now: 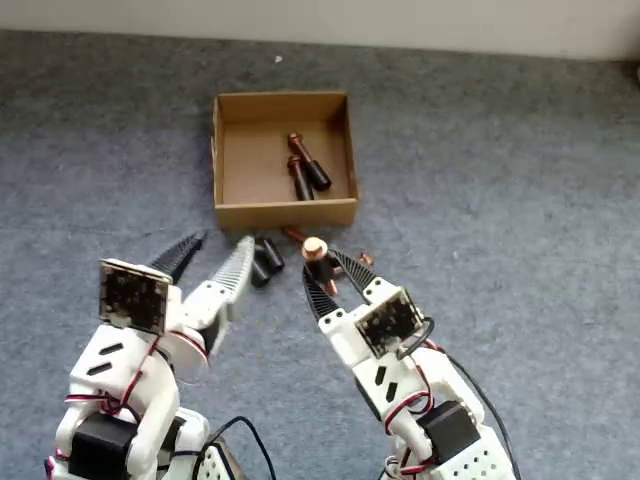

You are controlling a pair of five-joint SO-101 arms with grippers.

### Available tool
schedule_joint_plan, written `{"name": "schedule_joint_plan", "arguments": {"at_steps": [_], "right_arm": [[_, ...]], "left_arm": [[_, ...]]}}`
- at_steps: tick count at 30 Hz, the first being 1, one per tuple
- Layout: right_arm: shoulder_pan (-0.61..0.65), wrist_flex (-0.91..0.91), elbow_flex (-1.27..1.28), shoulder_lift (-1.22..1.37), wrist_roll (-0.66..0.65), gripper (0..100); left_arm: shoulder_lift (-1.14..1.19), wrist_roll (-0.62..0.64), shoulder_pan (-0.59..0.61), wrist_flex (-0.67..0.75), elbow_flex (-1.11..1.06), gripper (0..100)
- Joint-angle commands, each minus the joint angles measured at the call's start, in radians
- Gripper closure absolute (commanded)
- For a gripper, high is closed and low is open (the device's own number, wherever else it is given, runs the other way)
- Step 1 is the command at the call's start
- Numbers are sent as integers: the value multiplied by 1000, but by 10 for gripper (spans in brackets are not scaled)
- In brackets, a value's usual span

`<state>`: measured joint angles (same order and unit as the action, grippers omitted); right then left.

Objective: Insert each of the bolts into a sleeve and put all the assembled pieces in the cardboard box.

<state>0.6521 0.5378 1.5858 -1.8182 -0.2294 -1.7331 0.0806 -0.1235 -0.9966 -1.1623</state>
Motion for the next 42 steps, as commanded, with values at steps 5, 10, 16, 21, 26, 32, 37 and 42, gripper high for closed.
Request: {"name": "schedule_joint_plan", "arguments": {"at_steps": [5,10,16,21,26,32,37,42], "right_arm": [[-30,-22,-128,31,-11,993],[-30,-70,-305,326,-12,993],[-30,-234,-553,796,-71,993],[-30,-483,-702,1178,-101,993],[-30,-684,-865,1520,-101,993],[-30,-799,-1021,1833,-101,993],[-30,-800,-1090,1972,-101,965],[-27,-783,-1090,1998,-97,865]], "left_arm": [[2,-178,143,3,-156,990],[2,-175,147,5,-254,994],[2,-175,206,6,-317,994],[2,-173,302,14,-321,994],[2,-173,308,18,-323,994],[2,-173,308,18,-323,994],[2,-173,309,18,-323,994],[2,-173,309,18,-323,994]]}}
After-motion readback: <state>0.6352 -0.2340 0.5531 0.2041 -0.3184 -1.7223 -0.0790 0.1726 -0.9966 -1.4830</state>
